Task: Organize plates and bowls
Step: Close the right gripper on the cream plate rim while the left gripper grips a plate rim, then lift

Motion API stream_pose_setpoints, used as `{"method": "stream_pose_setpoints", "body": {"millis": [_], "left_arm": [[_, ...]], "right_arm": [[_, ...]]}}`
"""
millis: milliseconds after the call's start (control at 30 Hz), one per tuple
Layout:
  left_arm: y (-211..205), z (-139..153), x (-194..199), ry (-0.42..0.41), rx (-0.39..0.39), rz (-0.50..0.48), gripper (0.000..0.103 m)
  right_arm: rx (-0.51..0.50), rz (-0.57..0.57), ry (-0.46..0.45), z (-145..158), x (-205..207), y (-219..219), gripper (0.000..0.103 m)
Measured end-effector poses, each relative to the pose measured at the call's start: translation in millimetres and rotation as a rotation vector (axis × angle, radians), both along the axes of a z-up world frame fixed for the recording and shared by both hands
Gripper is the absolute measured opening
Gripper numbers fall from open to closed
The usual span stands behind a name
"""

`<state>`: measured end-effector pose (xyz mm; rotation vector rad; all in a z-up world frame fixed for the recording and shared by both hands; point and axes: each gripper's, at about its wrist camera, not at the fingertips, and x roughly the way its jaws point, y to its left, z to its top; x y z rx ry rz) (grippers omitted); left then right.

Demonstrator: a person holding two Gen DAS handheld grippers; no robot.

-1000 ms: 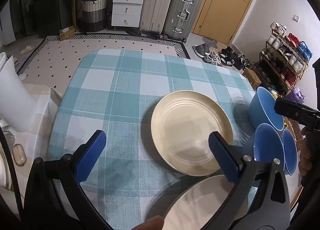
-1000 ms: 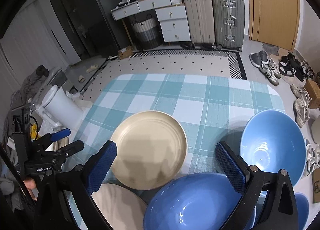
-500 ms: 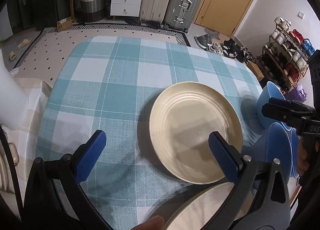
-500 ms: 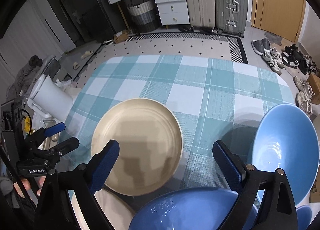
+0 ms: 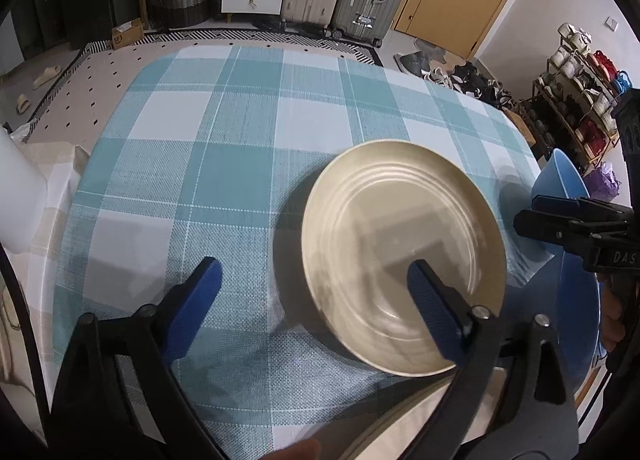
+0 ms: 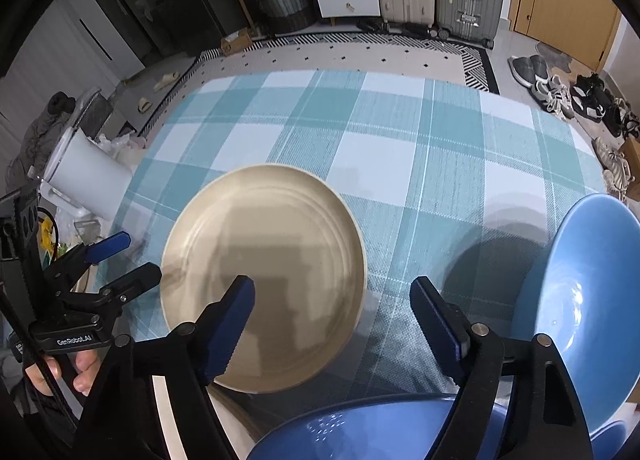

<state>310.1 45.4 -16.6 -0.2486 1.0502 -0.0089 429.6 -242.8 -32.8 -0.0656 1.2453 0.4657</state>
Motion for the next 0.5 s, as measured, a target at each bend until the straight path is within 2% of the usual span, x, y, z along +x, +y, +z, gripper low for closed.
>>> {"method": "stream_pose_setpoints", "body": {"millis": [100, 300, 367, 500], "left_arm": [[-1.7, -6.6, 2.4, 0.016, 0.002, -0.012, 0.081], [-3.4, -18.4, 5.5, 0.038, -0.007, -0.021, 0.075], [-4.3, -21.8, 6.1, 0.043, -0.007, -0.023, 0.073], [-5.1, -27.2, 7.3, 0.057, -0.002, -0.022, 0.067]], "right_arm": [[-0.012, 0.008, 0.016, -5.7, 1.9, 2.5, 0.076], [-0.040, 0.026, 0.048, -17.2, 3.8, 9.1, 0.066], [-0.053, 0.030, 0.056, -21.0, 3.8, 10.7, 0.055], [-0.072, 0.027, 0.063, -25.8, 4.8, 11.4, 0.050]]}}
